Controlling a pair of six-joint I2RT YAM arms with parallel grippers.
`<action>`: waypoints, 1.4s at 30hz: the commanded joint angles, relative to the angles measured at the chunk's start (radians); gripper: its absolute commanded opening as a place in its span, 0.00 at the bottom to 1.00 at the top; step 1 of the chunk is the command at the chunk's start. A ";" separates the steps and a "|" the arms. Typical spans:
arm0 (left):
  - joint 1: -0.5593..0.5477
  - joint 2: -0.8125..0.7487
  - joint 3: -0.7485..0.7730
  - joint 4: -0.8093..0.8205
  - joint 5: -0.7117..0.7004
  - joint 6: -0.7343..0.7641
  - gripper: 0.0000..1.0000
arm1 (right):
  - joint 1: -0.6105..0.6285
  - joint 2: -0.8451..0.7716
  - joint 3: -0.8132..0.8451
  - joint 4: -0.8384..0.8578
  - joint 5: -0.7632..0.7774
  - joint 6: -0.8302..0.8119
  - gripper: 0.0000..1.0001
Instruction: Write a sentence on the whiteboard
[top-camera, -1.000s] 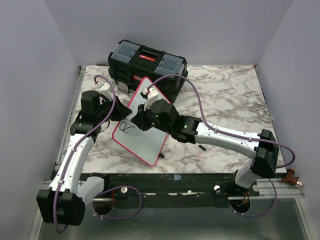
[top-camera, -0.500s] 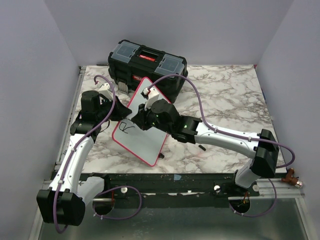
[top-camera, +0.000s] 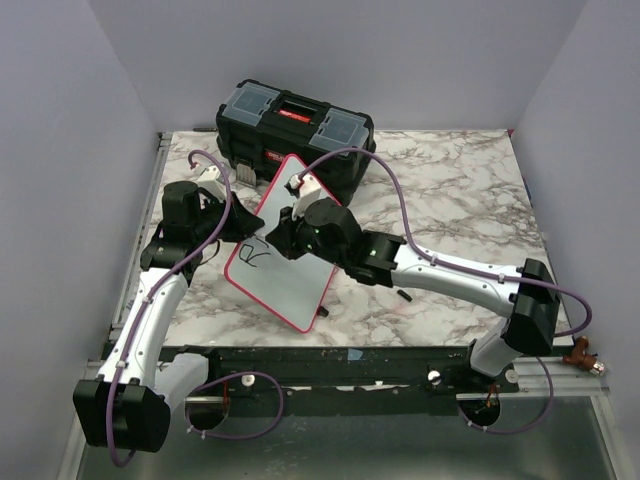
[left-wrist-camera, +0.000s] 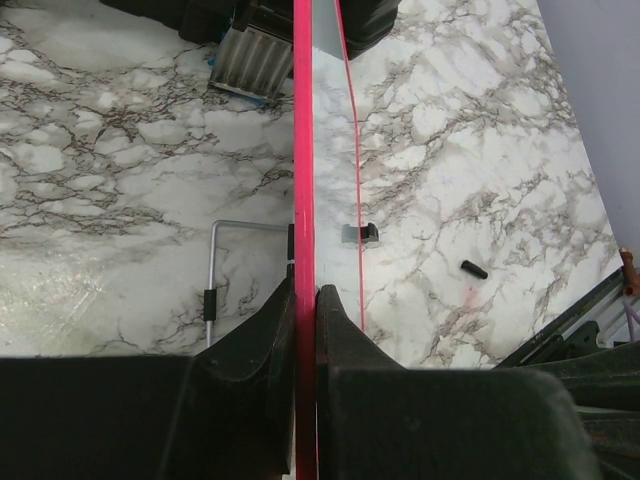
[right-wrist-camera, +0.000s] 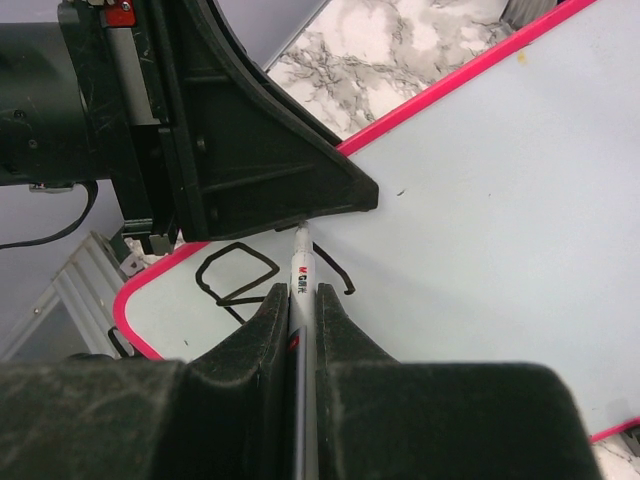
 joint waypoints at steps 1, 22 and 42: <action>-0.016 -0.016 -0.010 -0.011 -0.028 0.093 0.00 | -0.006 -0.057 -0.045 -0.003 0.040 -0.011 0.01; -0.017 -0.023 -0.009 -0.012 -0.028 0.096 0.00 | -0.106 -0.108 -0.065 -0.011 0.031 -0.051 0.01; -0.017 -0.021 -0.008 -0.016 -0.025 0.102 0.00 | -0.126 0.018 0.049 0.024 -0.084 -0.056 0.01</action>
